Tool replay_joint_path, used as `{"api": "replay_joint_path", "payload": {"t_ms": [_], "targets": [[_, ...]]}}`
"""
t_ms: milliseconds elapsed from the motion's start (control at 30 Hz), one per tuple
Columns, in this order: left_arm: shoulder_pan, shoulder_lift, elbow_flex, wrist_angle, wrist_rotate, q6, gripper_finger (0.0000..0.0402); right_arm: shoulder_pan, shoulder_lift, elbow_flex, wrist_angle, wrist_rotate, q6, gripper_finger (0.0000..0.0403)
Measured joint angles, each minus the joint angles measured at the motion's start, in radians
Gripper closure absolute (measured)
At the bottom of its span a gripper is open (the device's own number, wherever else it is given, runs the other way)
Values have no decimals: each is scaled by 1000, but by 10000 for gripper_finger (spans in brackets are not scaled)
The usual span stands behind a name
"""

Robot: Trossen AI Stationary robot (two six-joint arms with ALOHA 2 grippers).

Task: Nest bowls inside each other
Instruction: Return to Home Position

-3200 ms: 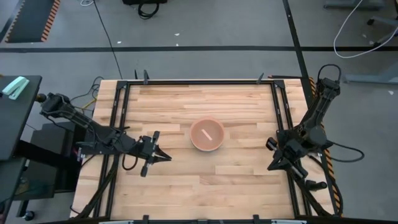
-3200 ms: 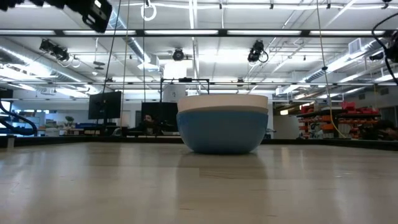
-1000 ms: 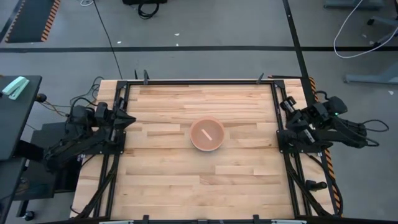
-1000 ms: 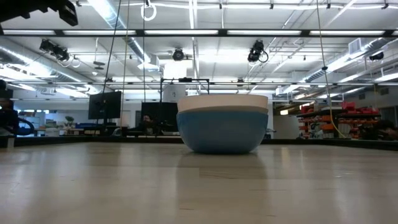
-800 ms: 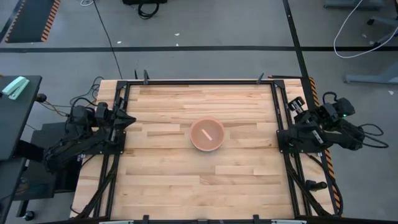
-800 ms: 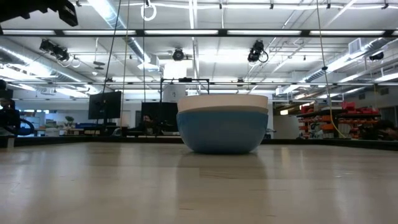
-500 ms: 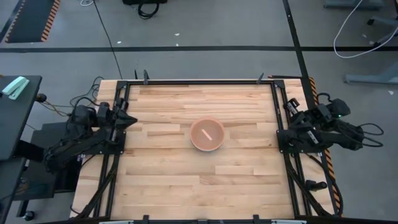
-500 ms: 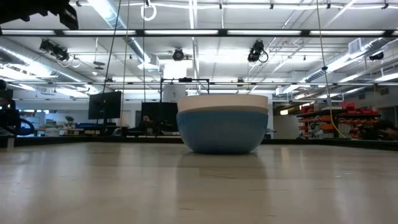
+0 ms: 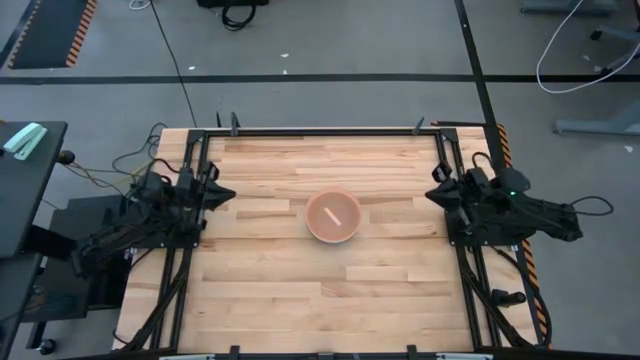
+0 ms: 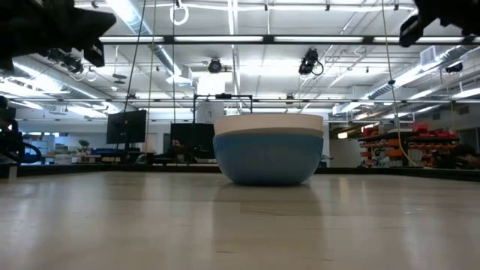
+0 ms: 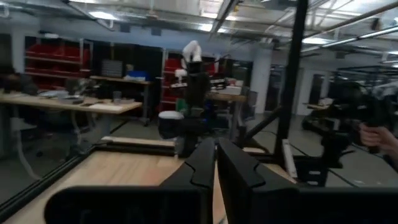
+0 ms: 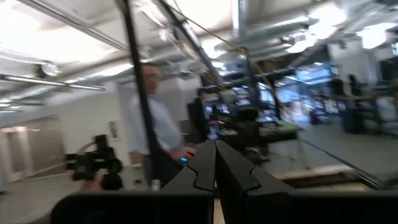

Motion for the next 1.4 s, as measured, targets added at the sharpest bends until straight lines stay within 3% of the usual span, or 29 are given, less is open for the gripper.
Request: {"api": "replay_joint_path", "payload": {"t_ms": [467,1033,1400], "targets": [[0,0,-52,-75,-107,75,366,0,0,-101,-3,100,-41,387],[0,0,-52,-190,-118,96,380,0,0,-171,-7,124,-21,387],[0,2,-52,-137,-133,116,366,0,0,-174,-18,124,-19,387]]}}
